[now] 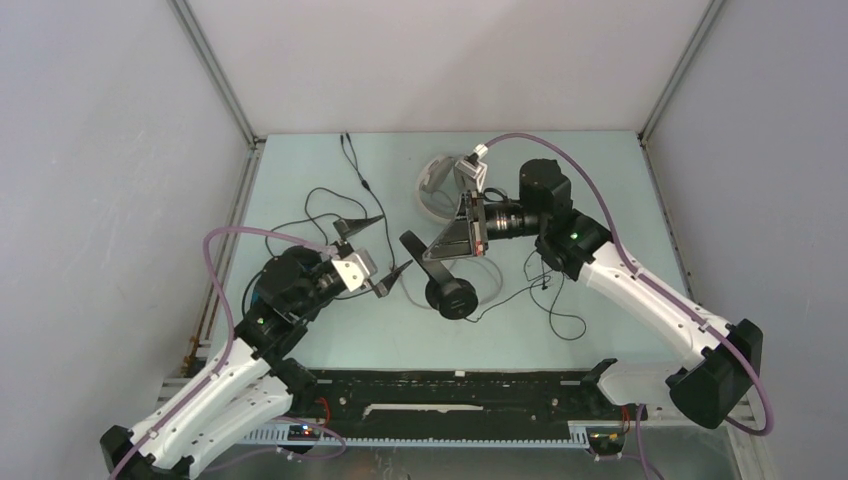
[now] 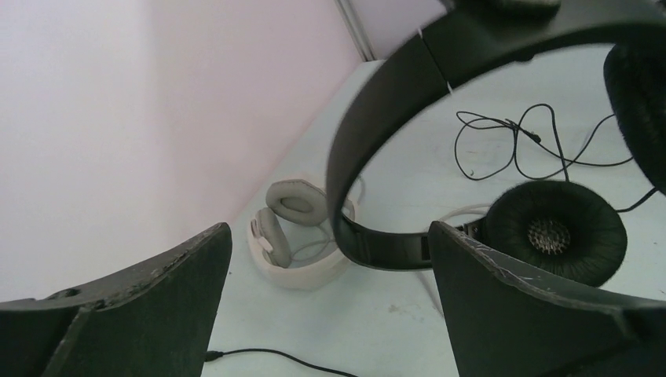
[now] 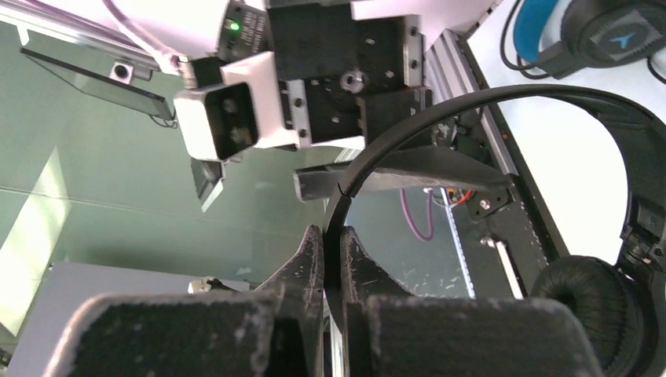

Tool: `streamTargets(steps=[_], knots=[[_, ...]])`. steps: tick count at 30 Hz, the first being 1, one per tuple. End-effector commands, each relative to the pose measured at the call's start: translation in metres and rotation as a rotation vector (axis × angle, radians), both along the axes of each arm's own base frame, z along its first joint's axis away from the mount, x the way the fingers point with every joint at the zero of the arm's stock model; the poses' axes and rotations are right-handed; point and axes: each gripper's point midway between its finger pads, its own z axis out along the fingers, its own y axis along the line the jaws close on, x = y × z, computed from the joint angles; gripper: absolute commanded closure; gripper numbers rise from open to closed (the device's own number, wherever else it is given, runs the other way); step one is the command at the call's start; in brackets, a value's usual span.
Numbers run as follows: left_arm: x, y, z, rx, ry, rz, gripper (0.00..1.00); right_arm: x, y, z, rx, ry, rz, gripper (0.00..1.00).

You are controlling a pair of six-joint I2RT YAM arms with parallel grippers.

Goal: Wrap the headphones
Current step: Pick up the headphones from the corner of the board.

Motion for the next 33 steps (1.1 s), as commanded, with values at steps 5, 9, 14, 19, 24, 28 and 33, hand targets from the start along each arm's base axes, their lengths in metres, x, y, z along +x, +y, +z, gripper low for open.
streamTargets(steps=[5, 9, 14, 19, 24, 28, 33], knots=[[-0.002, -0.003, 0.024, -0.114, -0.046, -0.013, 0.07, -0.003, 0.01, 0.031, 0.113, -0.045, 0.015, 1.0], [-0.008, -0.003, 0.028, -0.152, -0.056, -0.033, 0.17, -0.007, 0.012, 0.031, 0.109, -0.03, 0.026, 1.0], [-0.011, -0.002, 0.031, -0.122, -0.049, -0.036, 0.32, -0.011, 0.011, 0.037, 0.127, -0.041, 0.037, 1.0], [-0.013, -0.001, 0.032, -0.13, -0.055, -0.034, 0.36, -0.013, 0.01, 0.039, 0.131, -0.06, 0.025, 1.0], [-0.021, -0.007, 0.042, -0.159, -0.033, -0.086, 0.46, -0.016, 0.011, 0.041, 0.14, -0.057, 0.043, 1.0], [-0.021, -0.013, 0.046, -0.158, -0.026, -0.105, 0.49, -0.021, 0.008, 0.047, 0.155, -0.061, 0.058, 1.0], [-0.019, -0.017, 0.045, -0.169, -0.03, -0.113, 0.58, -0.024, 0.005, 0.05, 0.16, -0.074, 0.062, 1.0]])
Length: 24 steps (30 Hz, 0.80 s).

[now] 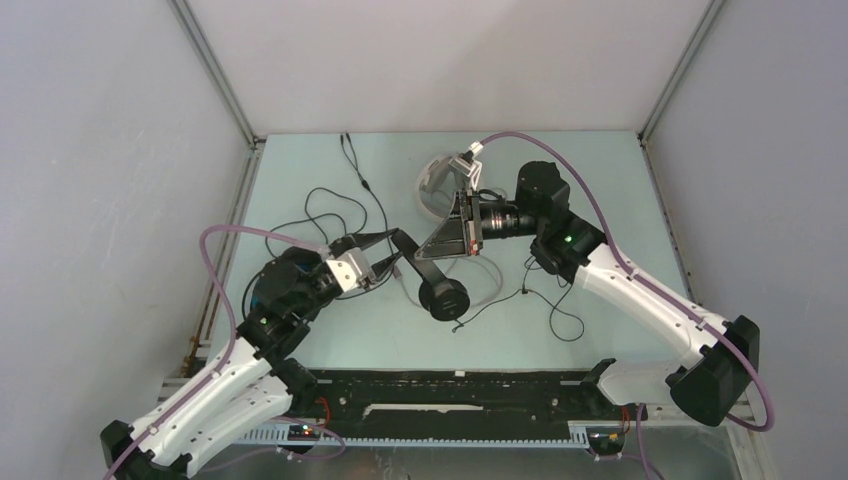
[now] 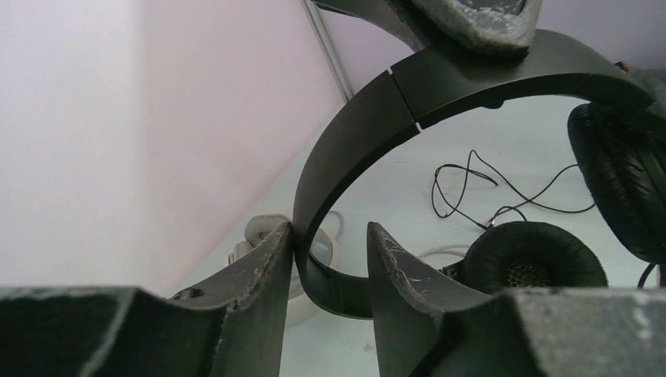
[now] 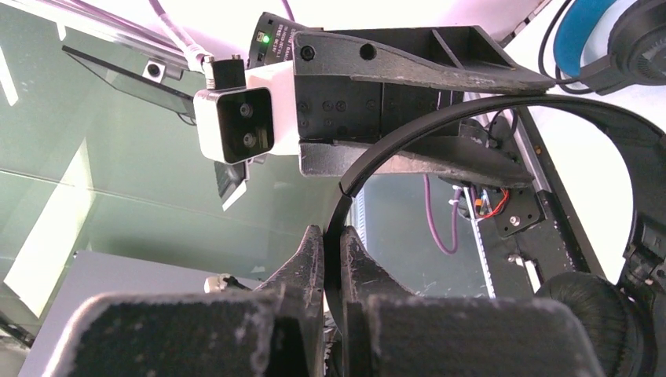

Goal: Wrap the headphones
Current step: Pick up the headphones from the corner of the board.

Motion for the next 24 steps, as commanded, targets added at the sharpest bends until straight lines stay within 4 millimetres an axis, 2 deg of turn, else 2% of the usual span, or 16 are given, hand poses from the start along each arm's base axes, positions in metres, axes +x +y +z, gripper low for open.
streamTargets(steps=[1, 5, 6, 11, 13, 15, 19, 22, 24], knots=[[-0.008, -0.003, 0.036, -0.082, -0.056, -0.037, 0.59, -0.015, -0.008, 0.027, 0.077, -0.082, 0.034, 1.0], [-0.009, -0.002, 0.041, -0.109, -0.056, -0.038, 0.61, -0.015, -0.008, 0.022, 0.061, -0.071, 0.044, 1.0], [-0.009, -0.003, 0.039, -0.106, -0.052, -0.042, 0.63, -0.016, -0.009, 0.023, 0.062, -0.072, 0.048, 1.0], [-0.004, -0.002, 0.032, -0.12, -0.027, -0.019, 0.96, -0.016, -0.013, 0.018, 0.043, -0.081, 0.048, 1.0], [0.0, 0.001, 0.03, -0.135, -0.011, 0.011, 1.0, -0.008, -0.017, 0.016, 0.034, -0.08, 0.018, 0.99], [0.011, 0.007, 0.028, -0.153, 0.018, 0.076, 1.0, 0.004, -0.024, 0.016, 0.025, -0.089, -0.04, 0.85], [0.035, 0.028, 0.017, -0.172, 0.16, 0.257, 1.0, 0.032, -0.047, 0.017, 0.006, -0.156, -0.182, 0.5], [0.055, 0.057, 0.012, -0.182, 0.273, 0.469, 1.0, 0.051, -0.068, 0.018, -0.011, -0.273, -0.283, 0.34], [0.063, 0.076, 0.007, -0.18, 0.344, 0.599, 1.0, 0.058, -0.078, 0.017, -0.033, -0.376, -0.341, 0.28]])
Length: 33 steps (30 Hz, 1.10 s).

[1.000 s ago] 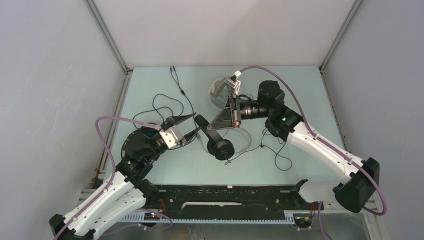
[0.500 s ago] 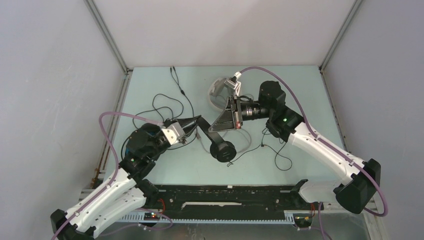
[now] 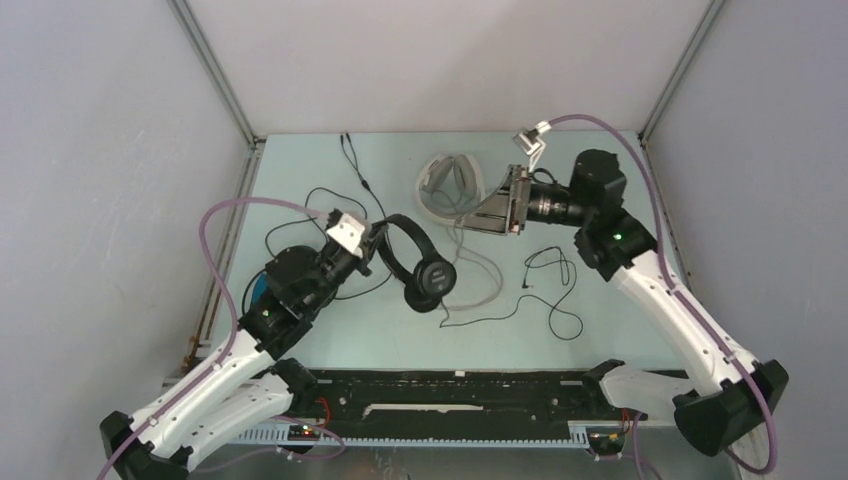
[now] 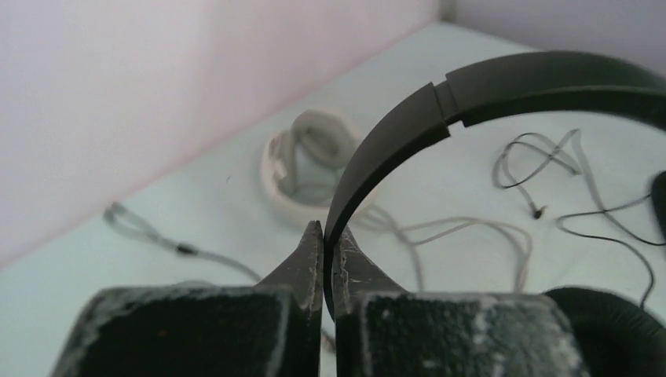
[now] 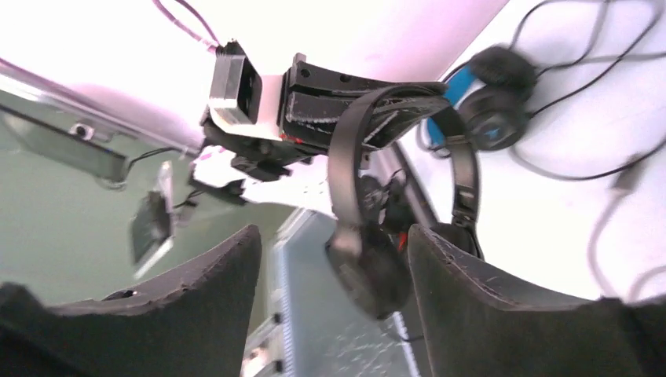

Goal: Wrap the headphones
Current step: Pick up the headphones from the corner of the board, then wrap the headphones cable around the headphones.

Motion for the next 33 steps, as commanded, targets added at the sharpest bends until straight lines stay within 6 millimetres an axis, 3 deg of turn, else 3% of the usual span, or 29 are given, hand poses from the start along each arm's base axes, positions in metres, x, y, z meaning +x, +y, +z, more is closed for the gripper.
streamTargets(steps=[1, 6, 11, 17, 20, 25, 33], knots=[[0.025, 0.058, 0.026, -0.086, 0.15, 0.378, 1.0, 0.011, -0.025, 0.011, -0.051, -0.314, -0.128, 0.27], [0.029, 0.079, 0.035, -0.032, 0.259, 0.514, 1.0, 0.02, -0.035, 0.002, -0.168, -0.633, -0.209, 0.25], [0.036, 0.088, 0.037, -0.015, 0.396, 0.592, 1.0, 0.026, -0.045, -0.006, -0.19, -0.798, -0.292, 0.25], [0.044, 0.087, 0.033, -0.045, 0.538, 0.561, 1.0, 0.015, -0.032, -0.042, -0.153, -1.051, -0.285, 0.24], [0.05, 0.086, 0.037, -0.07, 0.621, 0.532, 1.0, 0.014, -0.025, -0.059, -0.149, -1.121, -0.259, 0.22], [0.046, 0.078, 0.062, -0.044, 0.68, 0.471, 1.0, 0.017, -0.008, -0.095, -0.188, -1.179, -0.121, 0.2], [0.038, 0.066, 0.068, -0.048, 0.714, 0.393, 1.0, 0.021, 0.008, -0.133, -0.205, -1.193, 0.034, 0.2]])
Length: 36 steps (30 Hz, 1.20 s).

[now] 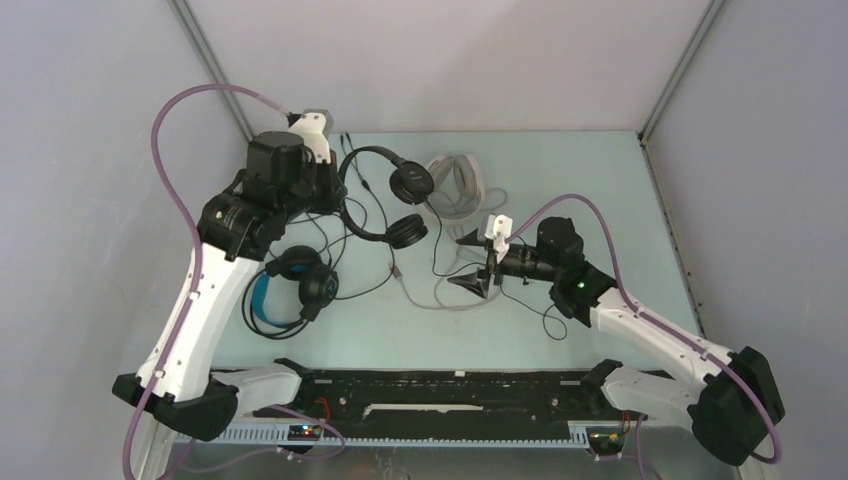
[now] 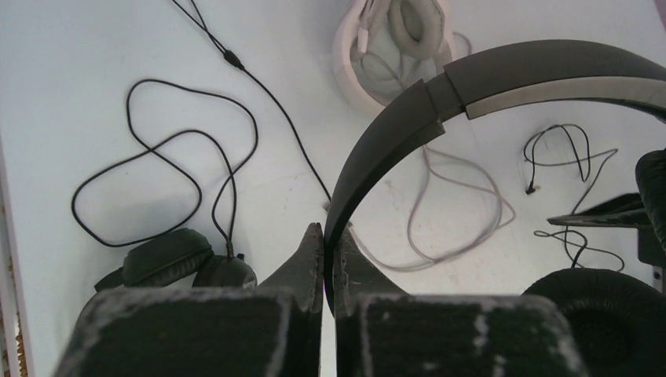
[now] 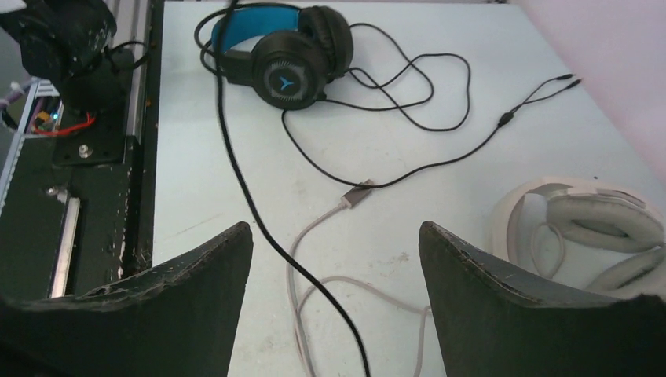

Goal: Wrap the headphones
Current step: Wrap the headphones cable around the headphones.

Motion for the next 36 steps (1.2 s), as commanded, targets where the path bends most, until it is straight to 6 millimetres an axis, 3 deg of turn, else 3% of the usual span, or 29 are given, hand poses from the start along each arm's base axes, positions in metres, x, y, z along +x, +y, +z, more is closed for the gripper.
streamTargets(steps=[1, 13, 15, 22, 27, 29, 32, 36], knots=[[-0.011, -0.011, 0.018, -0.077, -0.009, -0.052, 1.0, 0.0, 0.011, 0.008, 0.015, -0.116, 0.096, 0.2], [-0.013, -0.007, 0.046, -0.113, -0.072, -0.028, 1.0, 0.006, 0.014, -0.046, -0.059, 0.001, 0.066, 0.34], [-0.016, -0.009, 0.051, -0.128, -0.081, -0.039, 1.0, 0.008, 0.012, -0.052, -0.064, 0.006, 0.052, 0.39], [-0.028, -0.015, 0.07, -0.191, -0.115, -0.088, 1.0, 0.017, 0.007, -0.061, -0.054, 0.028, -0.007, 0.43], [-0.031, -0.01, 0.075, -0.203, -0.125, -0.082, 1.0, 0.019, 0.002, -0.071, -0.026, 0.05, -0.044, 0.59], [-0.034, -0.01, 0.074, -0.2, -0.126, -0.096, 1.0, 0.021, -0.001, -0.076, -0.003, 0.057, -0.063, 0.76], [-0.038, -0.016, 0.07, -0.209, -0.122, -0.137, 1.0, 0.027, -0.003, -0.068, 0.051, 0.053, -0.08, 0.97], [-0.053, -0.038, 0.063, -0.252, -0.11, -0.293, 1.0, 0.035, -0.003, -0.053, 0.093, 0.015, -0.092, 1.0]])
